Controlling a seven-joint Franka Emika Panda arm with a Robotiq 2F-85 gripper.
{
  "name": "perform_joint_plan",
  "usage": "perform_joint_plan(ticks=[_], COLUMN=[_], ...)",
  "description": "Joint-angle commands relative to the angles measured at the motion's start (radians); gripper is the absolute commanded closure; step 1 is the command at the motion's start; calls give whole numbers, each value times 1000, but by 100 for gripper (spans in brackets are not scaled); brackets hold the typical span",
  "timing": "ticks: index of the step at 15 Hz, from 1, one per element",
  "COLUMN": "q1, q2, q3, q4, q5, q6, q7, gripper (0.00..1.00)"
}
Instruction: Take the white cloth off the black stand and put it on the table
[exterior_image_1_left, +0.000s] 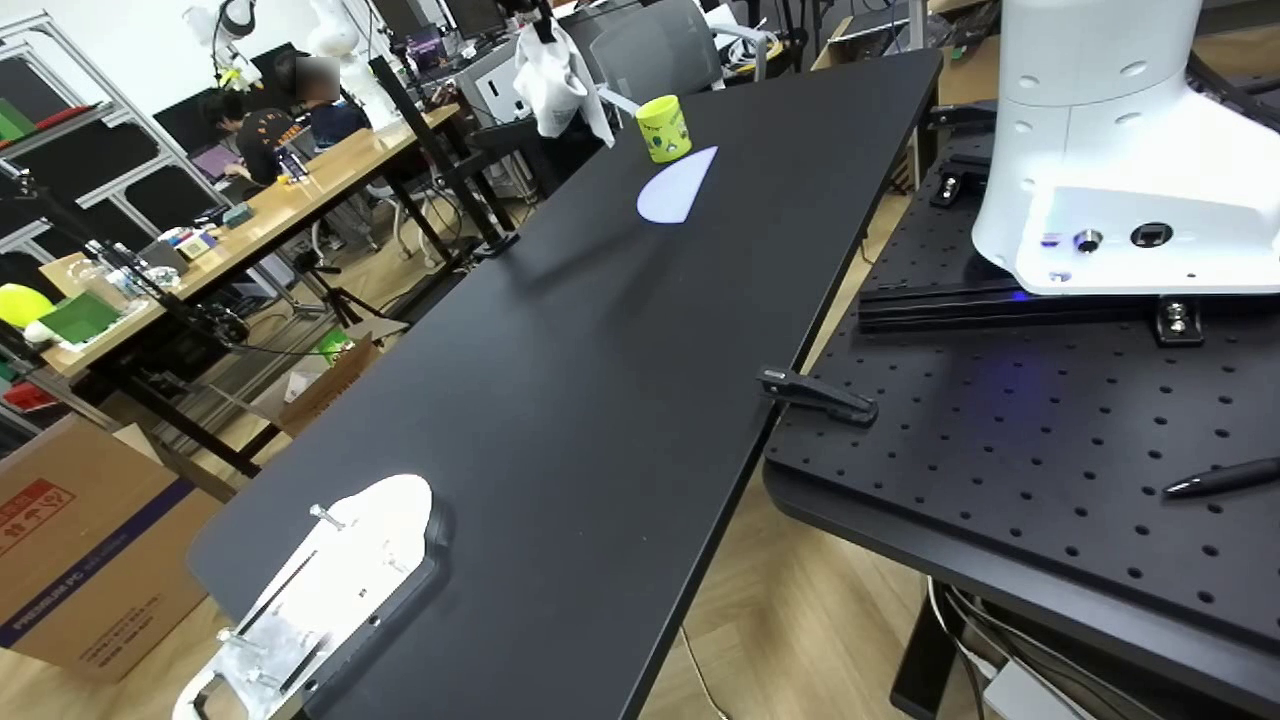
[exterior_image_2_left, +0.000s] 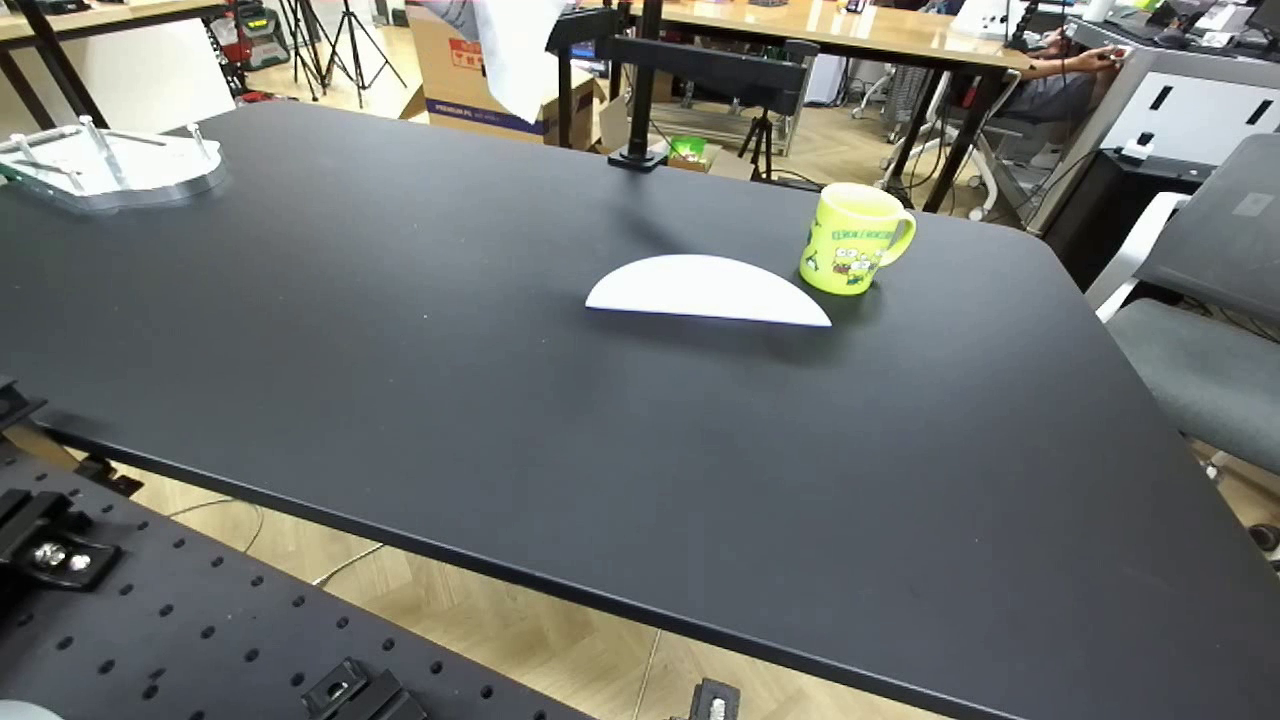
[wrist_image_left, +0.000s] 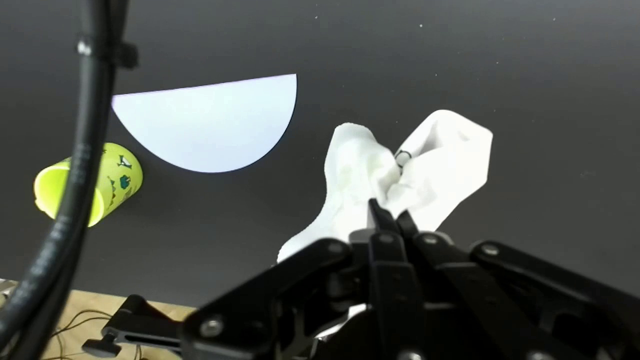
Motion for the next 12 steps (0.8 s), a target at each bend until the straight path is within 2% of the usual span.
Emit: perform_joint_plan(ticks=[1,7,12], q1=[-12,-102,-144], q2=[-146,-239,-163], q3=[-28,-72,-104], q4=[-76,-143,-148], q5=[-4,-6,15], q6=[15,97,159], q7=[54,188,213], gripper=[99,99,99])
